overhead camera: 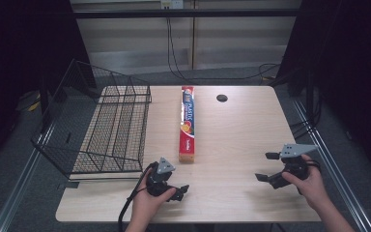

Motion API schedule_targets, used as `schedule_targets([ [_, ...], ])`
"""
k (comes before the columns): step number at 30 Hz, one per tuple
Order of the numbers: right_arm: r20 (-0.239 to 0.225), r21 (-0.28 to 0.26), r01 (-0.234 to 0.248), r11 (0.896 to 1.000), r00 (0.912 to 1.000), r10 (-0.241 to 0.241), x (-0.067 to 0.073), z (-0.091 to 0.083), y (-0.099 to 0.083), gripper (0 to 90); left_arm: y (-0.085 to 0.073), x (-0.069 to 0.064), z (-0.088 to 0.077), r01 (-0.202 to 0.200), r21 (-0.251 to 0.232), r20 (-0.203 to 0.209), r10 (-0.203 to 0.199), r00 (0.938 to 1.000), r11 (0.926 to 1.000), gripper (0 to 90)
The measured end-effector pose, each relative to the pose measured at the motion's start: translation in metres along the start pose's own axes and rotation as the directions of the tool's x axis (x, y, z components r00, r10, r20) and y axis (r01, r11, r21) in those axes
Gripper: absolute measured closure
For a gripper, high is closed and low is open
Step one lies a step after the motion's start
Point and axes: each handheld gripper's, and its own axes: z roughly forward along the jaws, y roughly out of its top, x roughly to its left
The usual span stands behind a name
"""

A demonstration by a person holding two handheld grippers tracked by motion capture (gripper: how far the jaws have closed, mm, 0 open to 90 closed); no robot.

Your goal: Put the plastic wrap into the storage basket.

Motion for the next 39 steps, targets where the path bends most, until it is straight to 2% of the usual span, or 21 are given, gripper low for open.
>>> schedule_targets([
  [2,0.005,-0.006,-0.002,1.000,1.0000,0.002,-0.001,-0.002,-0.001,5.6,0.003,-0.001,-0.002,0.006,-0.007,0.008,-0.006,1.0000,1.0000,3.5],
  [6,0.033,0.000,0.027,1.000,0.9991,-0.027,-0.003,-0.003,-0.002,5.3,0.009,-0.003,-0.006,0.016,-0.010,0.025,-0.015,0.9996,0.9998,3.4],
  [9,0.026,-0.010,0.015,1.000,0.9996,-0.015,-0.004,-0.006,-0.002,5.1,0.011,-0.001,-0.008,0.024,-0.011,0.035,-0.023,0.9991,0.9997,3.4],
  [11,0.037,-0.015,0.016,1.000,0.9992,-0.015,-0.003,-0.007,-0.002,4.8,0.013,-0.001,-0.009,0.043,-0.014,0.028,-0.043,0.9987,0.9990,3.4],
  [15,0.021,-0.016,0.013,1.000,0.9997,-0.012,-0.001,-0.007,-0.002,5.0,0.020,-0.001,-0.007,0.043,-0.015,0.036,-0.042,0.9985,0.9990,3.3],
  [16,0.021,-0.008,0.016,1.000,0.9996,-0.016,-0.001,-0.007,-0.002,4.9,0.026,-0.002,-0.007,0.063,-0.027,0.037,-0.062,0.9974,0.9976,3.3],
  [17,0.023,-0.008,0.017,1.000,0.9996,-0.017,0.000,-0.006,-0.002,4.9,0.026,-0.002,-0.007,0.063,-0.027,0.037,-0.062,0.9974,0.9976,3.3],
  [21,0.024,-0.001,0.018,1.000,0.9996,-0.018,0.001,-0.006,-0.002,4.9,0.039,0.001,-0.004,0.067,-0.025,0.021,-0.066,0.9976,0.9975,3.3],
  [24,0.017,0.000,0.022,1.000,0.9996,-0.022,0.003,-0.005,-0.002,5.1,0.049,0.005,-0.002,0.073,-0.007,0.016,-0.073,0.9972,0.9973,3.2],
  [25,0.014,0.003,0.024,1.000,0.9996,-0.024,0.003,-0.005,-0.002,5.3,0.053,0.005,0.000,0.095,-0.016,0.018,-0.095,0.9953,0.9953,3.1],
  [27,0.015,0.003,0.023,1.000,0.9996,-0.023,0.002,-0.005,-0.003,5.3,0.062,0.009,0.002,0.111,-0.017,0.021,-0.111,0.9936,0.9937,2.9],
  [30,0.020,0.011,0.026,1.000,0.9994,-0.026,0.002,-0.005,-0.003,5.3,0.069,0.012,0.004,0.116,-0.018,0.015,-0.116,0.9931,0.9931,2.9],
  [31,0.020,0.011,0.026,1.000,0.9994,-0.026,0.002,-0.005,-0.003,5.3,0.072,0.012,0.006,0.131,-0.031,0.006,-0.130,0.9914,0.9910,2.9],
  [33,0.028,0.018,0.035,0.999,0.9990,-0.036,0.003,-0.005,-0.003,5.3,0.083,0.016,0.009,0.128,-0.008,-0.014,-0.128,0.9916,0.9917,1.9],
  [34,0.026,0.014,0.032,0.999,0.9991,-0.033,0.003,-0.005,-0.003,5.3,0.083,0.016,0.009,0.128,-0.008,-0.014,-0.128,0.9916,0.9917,1.5],
  [37,0.024,0.007,0.035,0.999,0.9991,-0.036,0.003,-0.005,-0.002,5.3,0.095,0.021,0.017,0.174,-0.022,-0.037,-0.175,0.9840,0.9845,0.9],
  [39,0.019,0.008,0.040,0.999,0.9990,-0.040,0.003,-0.005,-0.002,5.3,0.098,0.023,0.018,0.175,-0.021,-0.039,-0.176,0.9836,0.9843,0.8],
])
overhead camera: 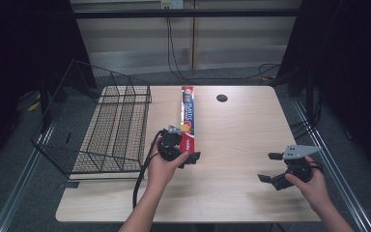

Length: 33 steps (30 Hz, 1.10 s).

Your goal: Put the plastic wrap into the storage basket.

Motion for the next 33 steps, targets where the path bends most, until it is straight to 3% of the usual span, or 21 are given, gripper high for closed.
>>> schedule_targets([
  [1,0.001,-0.001,0.000,1.000,1.0000,0.000,0.001,0.000,0.000,5.3,0.003,0.000,0.003,0.020,-0.015,-0.005,-0.020,0.9998,0.9997,0.8],
  [4,-0.001,0.004,0.006,1.000,1.0000,-0.006,0.002,0.001,0.001,5.3,0.013,0.006,0.011,0.037,0.006,-0.035,-0.036,0.9987,0.9993,0.6],
  [17,0.000,0.001,0.006,1.000,1.0000,-0.006,0.000,0.001,0.001,5.4,0.030,0.018,0.027,0.051,0.029,-0.072,-0.049,0.9962,0.9983,1.1],
  [23,-0.001,-0.001,0.007,1.000,1.0000,-0.007,0.000,0.002,0.001,5.4,0.036,0.028,0.031,0.068,0.015,-0.101,-0.066,0.9927,0.9976,2.5],
  [33,-0.005,-0.002,0.004,1.000,1.0000,-0.004,0.000,0.002,0.002,5.5,0.048,0.032,0.038,0.079,0.014,-0.115,-0.077,0.9904,0.9968,3.8],
])
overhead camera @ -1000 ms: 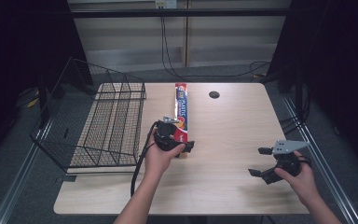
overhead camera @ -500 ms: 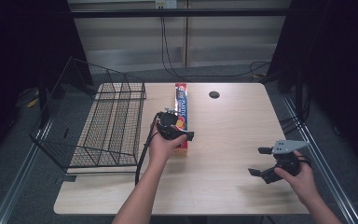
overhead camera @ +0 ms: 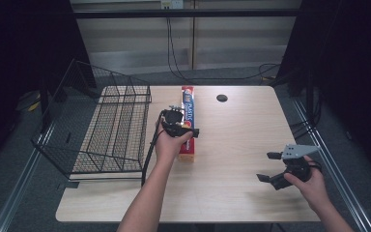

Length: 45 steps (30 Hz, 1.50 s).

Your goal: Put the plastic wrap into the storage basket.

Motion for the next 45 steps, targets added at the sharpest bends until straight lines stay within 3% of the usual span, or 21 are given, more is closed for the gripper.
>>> schedule_targets([
  [15,0.011,-0.006,0.002,1.000,0.9999,-0.002,-0.002,-0.001,-0.001,5.3,0.015,0.003,0.016,0.036,0.004,0.003,-0.036,0.9993,0.9993,1.8],
  [20,0.008,-0.005,0.003,1.000,1.0000,-0.003,-0.002,-0.001,0.000,5.3,0.019,0.003,0.024,0.087,0.004,-0.003,-0.087,0.9962,0.9962,1.0],
  [21,0.008,-0.004,0.002,1.000,1.0000,-0.002,-0.002,-0.001,-0.001,5.3,0.019,0.006,0.025,0.069,0.015,-0.011,-0.069,0.9975,0.9975,1.1],
  [25,0.008,-0.004,0.004,1.000,1.0000,-0.004,-0.002,-0.001,-0.001,5.3,0.019,0.009,0.031,0.092,0.004,-0.020,-0.092,0.9956,0.9958,2.4],
  [29,0.008,-0.006,0.005,1.000,1.0000,-0.005,-0.002,-0.001,0.000,5.4,0.020,0.011,0.033,0.077,0.008,-0.039,-0.076,0.9963,0.9970,5.6],
  [36,0.002,-0.007,0.003,1.000,1.0000,-0.003,-0.001,-0.001,0.000,5.4,0.023,0.015,0.041,0.085,0.028,-0.069,-0.083,0.9942,0.9960,6.8],
  [44,0.001,-0.007,0.006,1.000,1.0000,-0.006,-0.002,-0.001,0.000,5.5,0.026,0.012,0.049,0.078,0.043,-0.087,-0.074,0.9935,0.9960,11.4],
  [45,0.005,-0.010,0.006,1.000,1.0000,-0.006,-0.002,-0.001,0.000,5.5,0.026,0.011,0.050,0.070,0.064,-0.095,-0.064,0.9935,0.9955,13.1],
])
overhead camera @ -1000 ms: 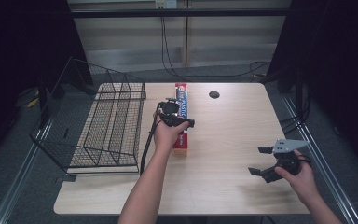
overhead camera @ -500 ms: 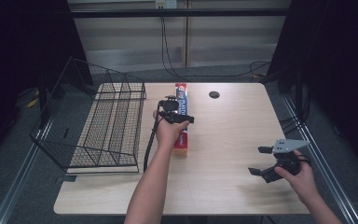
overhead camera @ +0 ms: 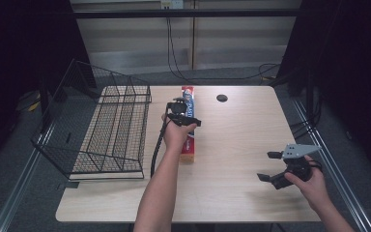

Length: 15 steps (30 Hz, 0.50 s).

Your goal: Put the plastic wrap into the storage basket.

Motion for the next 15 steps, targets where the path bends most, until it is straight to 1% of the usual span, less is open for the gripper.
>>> schedule_targets([
  [1,0.000,0.000,0.000,1.000,1.0000,0.000,0.0000,0.0000,0.0000,5.5,0.0000,0.0000,0.0000,0.000,0.000,0.000,0.000,1.0000,1.0000,15.9],
  [2,0.004,-0.002,0.001,1.000,1.0000,-0.001,-0.0003,-0.0003,0.0000,5.5,-0.0005,-0.0013,0.0016,0.008,-0.005,-0.002,-0.008,1.0000,1.0000,15.9],
  [3,0.006,-0.003,-0.003,1.000,1.0000,0.003,-0.0003,-0.0006,-0.0001,5.5,-0.0005,-0.0010,0.0024,-0.012,0.009,-0.007,0.012,0.9999,0.9999,17.6],
  [4,0.000,-0.004,-0.003,1.000,1.0000,0.003,-0.0008,-0.0010,-0.0002,5.5,-0.0006,-0.0017,0.0035,-0.014,0.010,-0.010,0.014,0.9999,0.9999,21.8],
  [5,-0.003,-0.004,-0.003,1.000,1.0000,0.003,-0.0010,-0.0012,-0.0002,5.5,-0.0007,-0.0021,0.0045,-0.017,0.012,-0.027,0.017,0.9995,0.9998,24.8],
  [7,0.002,-0.003,-0.003,1.000,1.0000,0.003,-0.0009,-0.0012,-0.0003,5.5,-0.0005,-0.0015,0.0047,-0.009,0.015,-0.026,0.010,0.9996,0.9998,28.5],
  [8,0.001,-0.003,-0.001,1.000,1.0000,0.001,-0.0010,-0.0010,-0.0003,5.5,-0.0004,-0.0011,0.0049,-0.004,0.014,-0.033,0.005,0.9995,0.9999,30.0],
  [9,0.006,-0.003,-0.003,1.000,1.0000,0.003,-0.0008,-0.0008,-0.0004,5.5,-0.0003,-0.0006,0.0051,-0.010,0.019,-0.032,0.011,0.9994,0.9998,29.8],
  [10,0.005,-0.001,0.000,1.000,1.0000,0.000,-0.0010,-0.0006,-0.0004,5.5,-0.0001,-0.0003,0.0059,0.011,0.015,-0.027,-0.010,0.9996,0.9998,30.1],
  [13,0.003,-0.003,0.001,1.000,1.0000,-0.001,-0.0008,-0.0001,0.0001,5.5,0.0002,0.0010,0.0064,0.012,0.022,-0.024,-0.011,0.9997,0.9997,30.8],
  [14,0.001,-0.004,0.000,1.000,1.0000,0.000,-0.0007,-0.0003,0.0002,5.5,0.0001,0.0011,0.0056,0.040,0.028,-0.021,-0.039,0.9990,0.9988,31.4],
  [15,0.001,-0.004,0.000,1.000,1.0000,0.000,-0.0007,-0.0003,0.0002,5.5,0.0001,0.0011,0.0056,0.040,0.028,-0.021,-0.039,0.9990,0.9988,32.1],
])
